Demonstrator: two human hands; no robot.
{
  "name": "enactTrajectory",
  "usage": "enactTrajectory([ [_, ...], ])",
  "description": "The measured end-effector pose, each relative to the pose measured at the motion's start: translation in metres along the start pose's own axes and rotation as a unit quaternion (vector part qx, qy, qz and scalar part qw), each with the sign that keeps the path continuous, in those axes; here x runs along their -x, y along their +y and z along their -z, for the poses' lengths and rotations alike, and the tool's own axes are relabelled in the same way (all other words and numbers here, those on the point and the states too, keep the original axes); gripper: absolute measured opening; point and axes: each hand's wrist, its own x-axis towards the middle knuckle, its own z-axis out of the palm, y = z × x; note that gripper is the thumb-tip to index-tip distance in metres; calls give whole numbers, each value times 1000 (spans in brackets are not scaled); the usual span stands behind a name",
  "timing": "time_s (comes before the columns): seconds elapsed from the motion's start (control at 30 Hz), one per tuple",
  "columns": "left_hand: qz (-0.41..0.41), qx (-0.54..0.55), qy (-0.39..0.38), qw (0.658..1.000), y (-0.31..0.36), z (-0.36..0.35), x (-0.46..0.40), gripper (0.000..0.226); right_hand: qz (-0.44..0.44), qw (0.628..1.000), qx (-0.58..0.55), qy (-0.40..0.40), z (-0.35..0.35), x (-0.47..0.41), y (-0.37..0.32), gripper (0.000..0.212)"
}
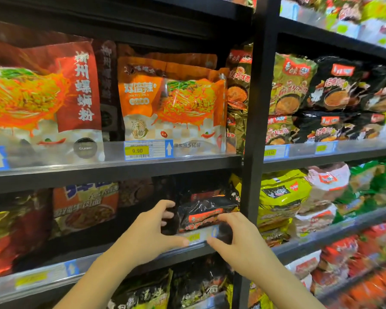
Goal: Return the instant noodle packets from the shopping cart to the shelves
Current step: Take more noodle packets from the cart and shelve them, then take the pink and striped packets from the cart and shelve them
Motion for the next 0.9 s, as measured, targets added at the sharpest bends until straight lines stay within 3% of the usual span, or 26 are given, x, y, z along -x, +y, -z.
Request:
enactTrajectory([
  [0.23,55,-228,27,972,21,1,39,109,66,989,72,-112,31,10,5,91],
  [0.5,133,-218,58,965,53,-36,94,109,116,977,72,-163,63,35,41,98],
  [0.6,143,-216,37,965,73,-61,104,112,114,976,82,-168,78,48,64,102],
  [0.9,36,-234,-54,970,157,-149,68,107,-3,981,131,-145,149,93,156,106],
])
